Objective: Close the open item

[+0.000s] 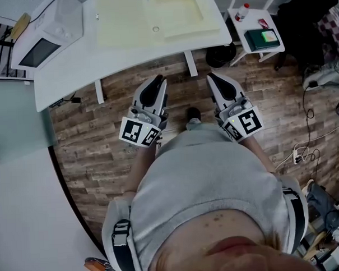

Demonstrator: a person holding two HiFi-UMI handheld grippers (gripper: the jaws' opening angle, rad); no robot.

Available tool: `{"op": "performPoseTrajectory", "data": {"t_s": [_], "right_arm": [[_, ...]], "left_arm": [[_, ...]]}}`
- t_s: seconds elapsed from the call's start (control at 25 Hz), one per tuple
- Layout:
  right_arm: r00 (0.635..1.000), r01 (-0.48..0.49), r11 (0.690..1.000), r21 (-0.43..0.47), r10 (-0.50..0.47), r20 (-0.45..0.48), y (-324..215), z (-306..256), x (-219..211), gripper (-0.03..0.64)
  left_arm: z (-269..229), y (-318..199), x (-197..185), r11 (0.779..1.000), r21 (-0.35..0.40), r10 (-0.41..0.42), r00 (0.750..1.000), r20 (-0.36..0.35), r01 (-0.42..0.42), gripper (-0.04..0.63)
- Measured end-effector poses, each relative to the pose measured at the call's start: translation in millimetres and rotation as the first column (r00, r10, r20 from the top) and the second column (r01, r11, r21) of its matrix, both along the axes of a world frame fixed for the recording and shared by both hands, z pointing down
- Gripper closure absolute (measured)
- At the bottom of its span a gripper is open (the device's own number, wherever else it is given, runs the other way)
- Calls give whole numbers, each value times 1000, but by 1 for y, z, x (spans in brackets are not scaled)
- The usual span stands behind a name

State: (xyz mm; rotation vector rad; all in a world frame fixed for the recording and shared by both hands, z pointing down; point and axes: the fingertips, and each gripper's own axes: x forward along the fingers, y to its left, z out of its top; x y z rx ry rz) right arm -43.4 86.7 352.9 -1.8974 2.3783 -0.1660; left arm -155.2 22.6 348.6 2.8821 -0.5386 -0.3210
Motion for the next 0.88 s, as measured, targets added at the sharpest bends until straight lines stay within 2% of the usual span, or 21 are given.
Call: {"op": "performPoseTrajectory", "data": {"t_s": [0.36,0.88], "right_arm": [[999,43,999,10,-43,-1,-31,-1,33,563],[996,92,996,-12,-92,17,-44,10,31,563]], "left_arm": [[-2,-23,31,999,15,-30,1000,4,30,537],[5,-31,31,998,8,-61,998,27,61,537]]}}
